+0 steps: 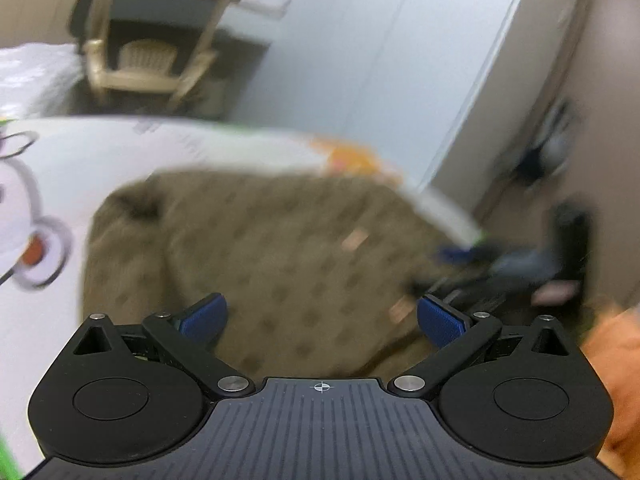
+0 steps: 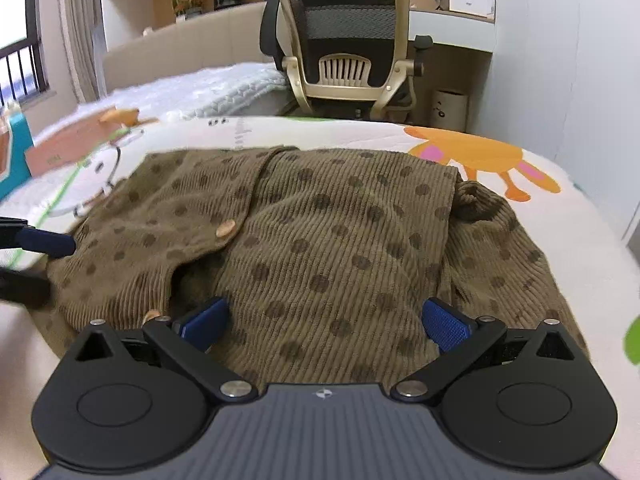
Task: Fold clothes
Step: 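Smooth the polka-dot shirt flat with both open grippers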
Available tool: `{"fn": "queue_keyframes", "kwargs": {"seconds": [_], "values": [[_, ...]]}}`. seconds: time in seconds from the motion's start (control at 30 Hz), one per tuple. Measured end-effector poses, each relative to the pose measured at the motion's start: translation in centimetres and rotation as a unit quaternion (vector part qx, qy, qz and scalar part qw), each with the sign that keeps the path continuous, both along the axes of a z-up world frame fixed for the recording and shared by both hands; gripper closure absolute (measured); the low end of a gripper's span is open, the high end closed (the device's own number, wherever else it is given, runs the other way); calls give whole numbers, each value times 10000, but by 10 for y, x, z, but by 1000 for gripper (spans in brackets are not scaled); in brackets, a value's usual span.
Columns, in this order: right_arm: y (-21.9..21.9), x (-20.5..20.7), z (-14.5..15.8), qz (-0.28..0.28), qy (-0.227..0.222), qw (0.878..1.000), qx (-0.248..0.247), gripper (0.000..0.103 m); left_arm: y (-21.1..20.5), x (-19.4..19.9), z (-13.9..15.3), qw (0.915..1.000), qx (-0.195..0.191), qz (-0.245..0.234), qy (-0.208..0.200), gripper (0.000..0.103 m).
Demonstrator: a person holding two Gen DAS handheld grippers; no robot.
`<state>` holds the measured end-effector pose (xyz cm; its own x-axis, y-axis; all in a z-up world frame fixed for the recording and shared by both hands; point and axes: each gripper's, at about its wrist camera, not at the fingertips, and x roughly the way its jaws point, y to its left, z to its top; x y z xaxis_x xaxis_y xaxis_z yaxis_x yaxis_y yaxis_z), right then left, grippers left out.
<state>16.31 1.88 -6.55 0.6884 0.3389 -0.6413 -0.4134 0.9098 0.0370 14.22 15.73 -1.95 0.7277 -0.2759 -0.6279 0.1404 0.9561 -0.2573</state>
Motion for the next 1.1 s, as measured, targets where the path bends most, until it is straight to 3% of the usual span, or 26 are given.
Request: {"fn": "queue_keyframes", "kwargs": {"seconds": [0.17, 0.27, 0.37, 0.47, 0.57, 0.63, 0.7, 0.87, 1.1], "values": [[3, -35, 8, 241, -118, 9973, -689, 0, -10, -11, -3, 9965, 808, -106, 161, 0], [-3, -52, 16, 248, -242, 9945, -985, 0, -11, -15, 5, 9956, 885, -271, 140, 0], [-9, -55, 32, 164, -409, 9966, -690, 0, -2, -18, 21, 9987, 224, -394, -230, 0], [-6, -40, 42, 110, -527, 9982, -249, 0, 10, -1, 32, 9964, -609, -271, -533, 0], [16, -16, 30, 252, -304, 9991, -167, 0, 23, 31, 21, 9901, -1341, 73, -395, 0], [34, -7, 8, 278, 9, 9984, -491, 0, 29, 43, 7, 9880, -1511, 257, -170, 0], [32, -10, 3, 308, -87, 9985, -453, 0, 34, 55, -8, 9851, -1661, 433, 50, 0], [18, -12, 2, 410, -90, 9991, -68, 0, 38, 52, -16, 9855, -1675, 224, -152, 0], [23, -13, 2, 368, -140, 9991, -179, 0, 35, 48, -16, 9857, -1653, 224, -252, 0]]}}
